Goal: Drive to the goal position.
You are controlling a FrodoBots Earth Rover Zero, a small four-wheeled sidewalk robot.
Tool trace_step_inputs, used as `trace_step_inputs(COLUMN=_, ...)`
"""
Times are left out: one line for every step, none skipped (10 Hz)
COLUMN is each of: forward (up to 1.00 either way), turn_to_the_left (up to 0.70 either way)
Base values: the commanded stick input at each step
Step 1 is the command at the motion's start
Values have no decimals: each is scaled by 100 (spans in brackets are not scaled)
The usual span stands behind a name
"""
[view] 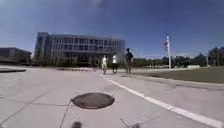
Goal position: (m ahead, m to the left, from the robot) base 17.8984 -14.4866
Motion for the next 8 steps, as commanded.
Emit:
trace_step_inputs(forward=85, turn_to_the_left=3)
trace_step_inputs(forward=85, turn_to_the_left=3)
trace_step_inputs(forward=85, turn_to_the_left=3)
trace_step_inputs(forward=85, turn_to_the_left=3)
trace_step_inputs(forward=85, turn_to_the_left=3)
trace_step_inputs(forward=85, turn_to_the_left=3)
trace_step_inputs(forward=85, turn_to_the_left=3)
trace_step_inputs(forward=85, turn_to_the_left=3)
